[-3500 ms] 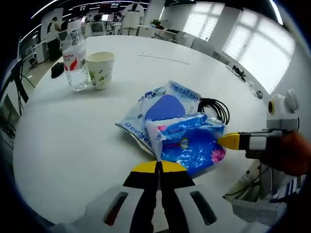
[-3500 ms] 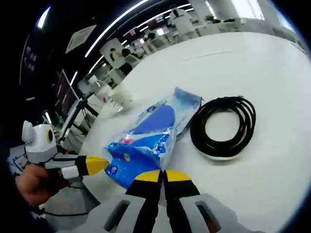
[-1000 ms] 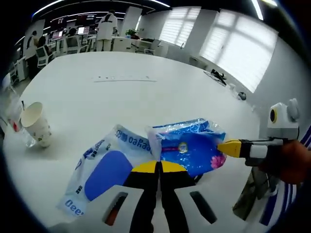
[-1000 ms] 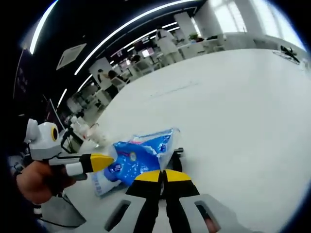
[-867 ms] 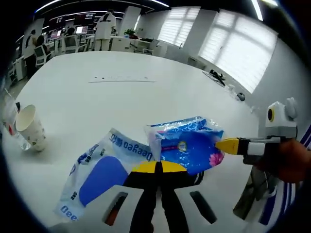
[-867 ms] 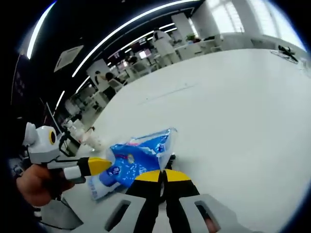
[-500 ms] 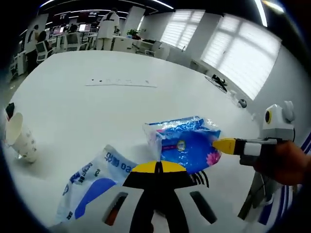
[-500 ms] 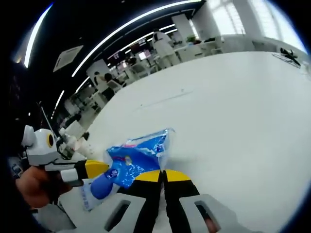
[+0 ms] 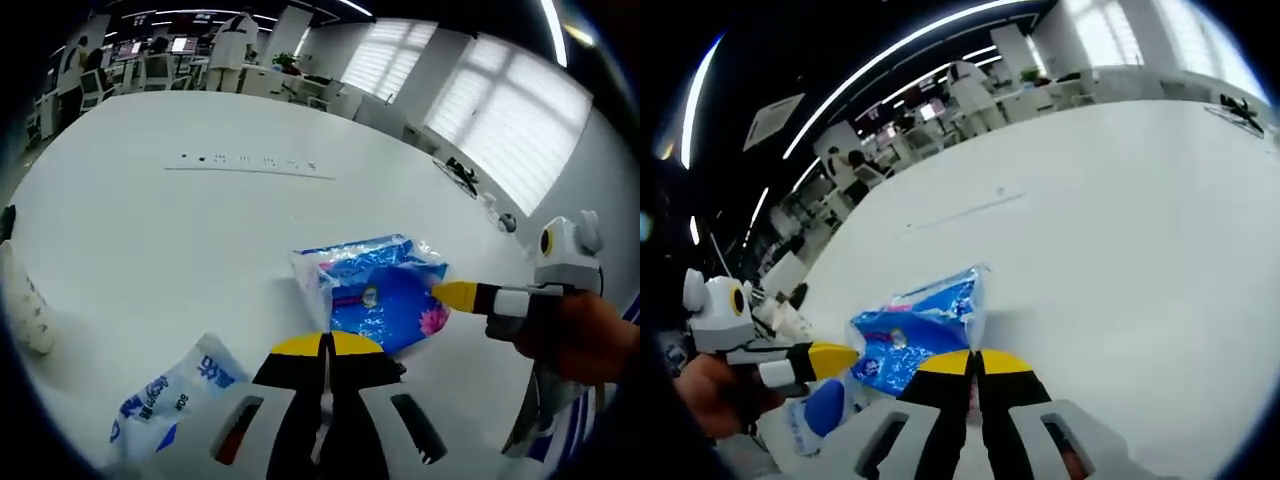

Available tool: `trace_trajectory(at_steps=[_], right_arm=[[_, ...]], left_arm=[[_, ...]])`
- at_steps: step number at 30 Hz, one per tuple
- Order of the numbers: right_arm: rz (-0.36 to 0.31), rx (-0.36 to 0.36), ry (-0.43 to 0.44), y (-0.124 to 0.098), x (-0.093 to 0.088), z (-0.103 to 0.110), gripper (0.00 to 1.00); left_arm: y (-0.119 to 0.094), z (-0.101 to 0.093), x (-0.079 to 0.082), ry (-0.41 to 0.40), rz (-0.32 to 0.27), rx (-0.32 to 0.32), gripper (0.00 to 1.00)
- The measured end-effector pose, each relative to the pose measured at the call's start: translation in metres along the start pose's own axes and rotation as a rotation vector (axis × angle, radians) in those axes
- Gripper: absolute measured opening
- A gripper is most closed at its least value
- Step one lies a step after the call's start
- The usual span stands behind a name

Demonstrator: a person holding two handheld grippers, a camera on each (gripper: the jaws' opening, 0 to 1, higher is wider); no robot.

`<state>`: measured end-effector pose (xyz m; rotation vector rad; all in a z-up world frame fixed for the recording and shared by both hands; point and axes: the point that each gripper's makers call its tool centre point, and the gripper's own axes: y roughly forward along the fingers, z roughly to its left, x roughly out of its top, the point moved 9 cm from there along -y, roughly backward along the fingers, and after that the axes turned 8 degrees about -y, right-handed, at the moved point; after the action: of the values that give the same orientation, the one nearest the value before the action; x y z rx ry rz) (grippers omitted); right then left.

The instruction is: Arrange the tabletop items into an orderly group along one side of the table until the central work area is clear of visible clutter.

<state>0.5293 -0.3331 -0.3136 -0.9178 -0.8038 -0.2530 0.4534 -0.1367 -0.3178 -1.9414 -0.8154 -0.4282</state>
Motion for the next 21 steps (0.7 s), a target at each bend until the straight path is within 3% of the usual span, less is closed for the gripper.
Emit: trace_trajectory(at_steps=[17,21], right_arm=[[0.058,-0.008,0.004,0.019,-0.009,-0.001,0.00],[0.047,-0.012,-0.004,0.020,-0.006,-0.003,0.00]], left_arm=[[0.029,0.016,0.001,-0.018,0.070,0.039,0.00],[0.025,0.017,-0.002,-0.016,0.079,0.048,0.12]])
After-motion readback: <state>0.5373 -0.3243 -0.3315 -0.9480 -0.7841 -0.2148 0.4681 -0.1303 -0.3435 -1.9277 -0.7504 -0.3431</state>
